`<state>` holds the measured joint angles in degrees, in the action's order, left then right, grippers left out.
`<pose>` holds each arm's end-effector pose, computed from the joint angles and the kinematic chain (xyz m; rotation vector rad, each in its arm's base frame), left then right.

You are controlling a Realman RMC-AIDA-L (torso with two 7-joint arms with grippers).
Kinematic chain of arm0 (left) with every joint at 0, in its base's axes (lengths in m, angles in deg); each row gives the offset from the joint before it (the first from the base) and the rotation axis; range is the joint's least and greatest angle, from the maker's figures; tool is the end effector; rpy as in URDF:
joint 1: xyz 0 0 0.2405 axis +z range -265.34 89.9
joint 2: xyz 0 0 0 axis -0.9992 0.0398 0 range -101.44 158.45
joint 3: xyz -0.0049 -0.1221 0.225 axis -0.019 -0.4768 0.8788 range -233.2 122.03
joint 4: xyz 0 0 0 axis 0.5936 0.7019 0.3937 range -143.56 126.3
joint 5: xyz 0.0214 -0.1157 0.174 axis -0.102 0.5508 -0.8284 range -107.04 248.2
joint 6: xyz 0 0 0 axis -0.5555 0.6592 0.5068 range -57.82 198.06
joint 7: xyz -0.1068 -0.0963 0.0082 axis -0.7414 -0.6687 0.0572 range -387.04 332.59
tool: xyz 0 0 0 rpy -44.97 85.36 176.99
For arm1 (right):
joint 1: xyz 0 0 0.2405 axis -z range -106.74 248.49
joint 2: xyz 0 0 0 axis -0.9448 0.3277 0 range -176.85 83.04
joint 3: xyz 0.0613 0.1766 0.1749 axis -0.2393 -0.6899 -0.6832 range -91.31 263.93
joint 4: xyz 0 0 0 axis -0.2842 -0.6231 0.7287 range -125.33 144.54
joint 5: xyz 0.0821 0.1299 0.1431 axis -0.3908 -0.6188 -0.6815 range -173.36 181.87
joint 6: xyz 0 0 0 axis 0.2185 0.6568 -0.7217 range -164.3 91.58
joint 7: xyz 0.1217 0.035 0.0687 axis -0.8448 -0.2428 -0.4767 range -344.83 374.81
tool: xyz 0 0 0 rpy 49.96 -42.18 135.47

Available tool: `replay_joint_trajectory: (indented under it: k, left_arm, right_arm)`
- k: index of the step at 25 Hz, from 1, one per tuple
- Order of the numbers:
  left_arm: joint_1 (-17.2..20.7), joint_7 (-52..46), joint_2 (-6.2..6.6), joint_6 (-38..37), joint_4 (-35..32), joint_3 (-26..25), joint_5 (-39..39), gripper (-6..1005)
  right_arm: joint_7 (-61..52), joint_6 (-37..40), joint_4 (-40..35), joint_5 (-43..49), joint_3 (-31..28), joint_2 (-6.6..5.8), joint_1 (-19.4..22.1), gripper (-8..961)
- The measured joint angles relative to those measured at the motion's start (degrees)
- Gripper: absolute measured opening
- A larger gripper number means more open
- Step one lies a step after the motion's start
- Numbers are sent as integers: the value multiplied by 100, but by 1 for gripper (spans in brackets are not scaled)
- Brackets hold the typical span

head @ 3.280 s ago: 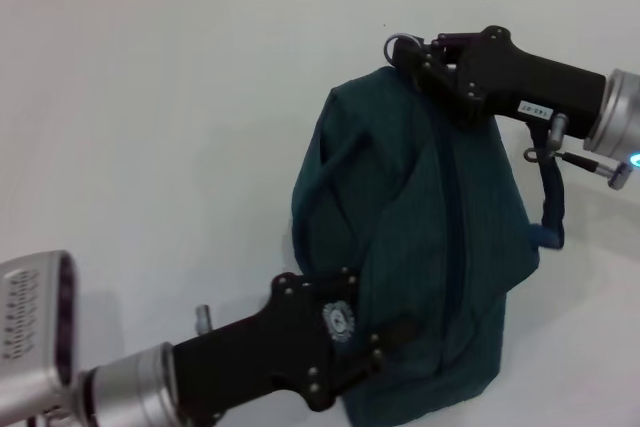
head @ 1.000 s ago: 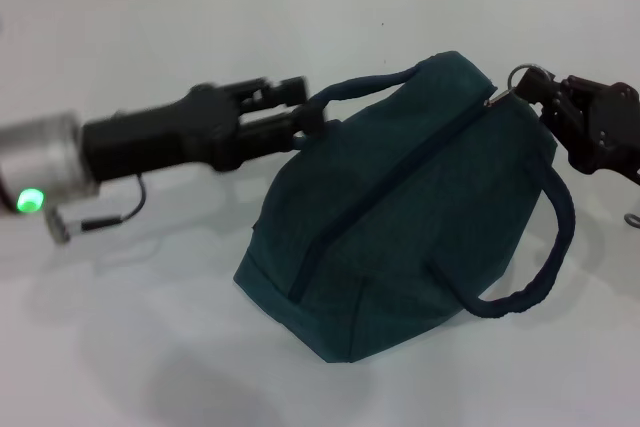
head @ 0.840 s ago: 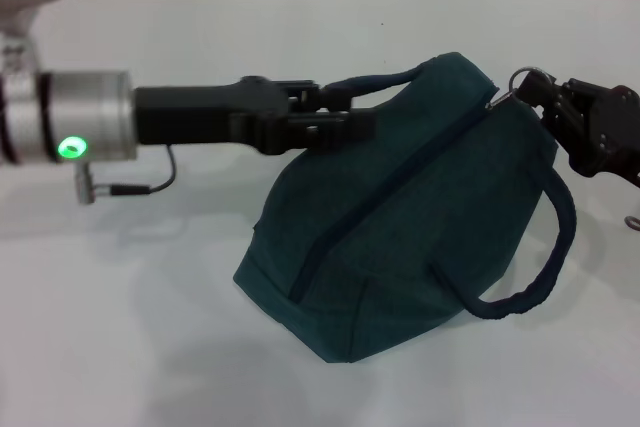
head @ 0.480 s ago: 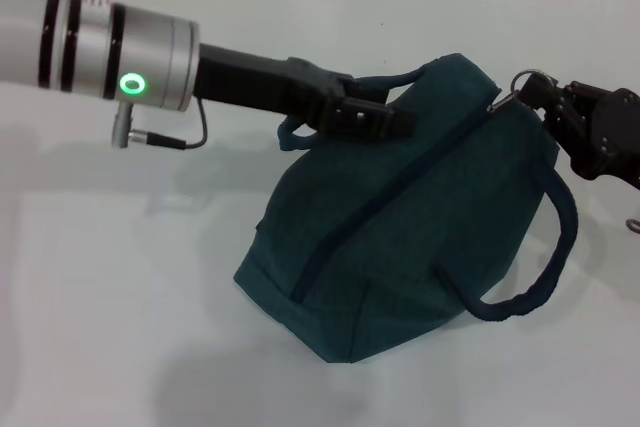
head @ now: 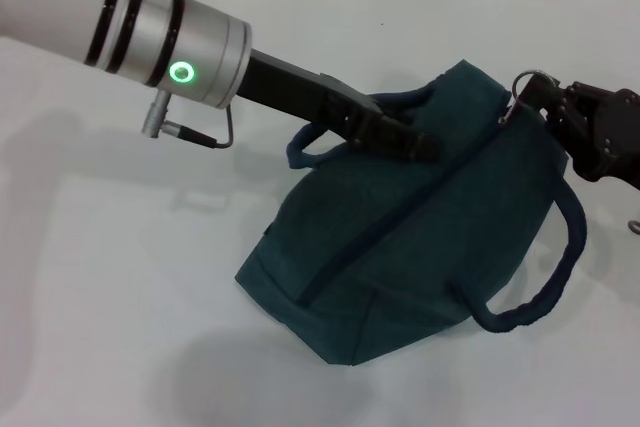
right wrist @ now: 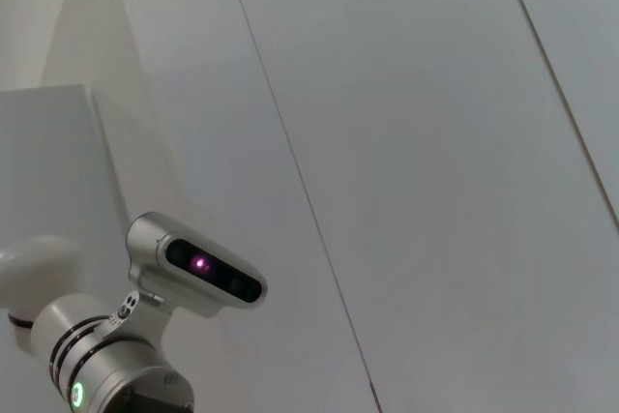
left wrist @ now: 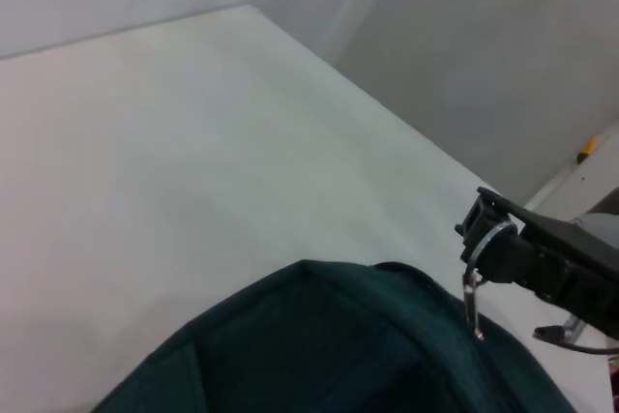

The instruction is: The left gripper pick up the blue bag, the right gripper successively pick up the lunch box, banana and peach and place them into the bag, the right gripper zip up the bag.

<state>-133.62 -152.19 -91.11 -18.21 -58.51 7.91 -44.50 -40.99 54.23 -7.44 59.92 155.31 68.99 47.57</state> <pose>-0.1238 0.3715 -0.0305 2.9057 0.9506 0.3576 0.2638 0.3011 -0.0031 -2.2724 0.5430 1.3028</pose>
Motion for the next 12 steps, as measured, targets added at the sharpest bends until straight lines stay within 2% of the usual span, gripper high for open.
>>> replay_joint_trajectory:
  k: [7,12]
  left_arm:
    - [5,273,-5,-35,-5,15,132,501]
    - [51,295,7,-60,-6,113,216,324]
  right_arm:
    - [0,-38,60,-27,-54,-5,1,22]
    - [0,-67,62,-32,-100,-13,-8,22]
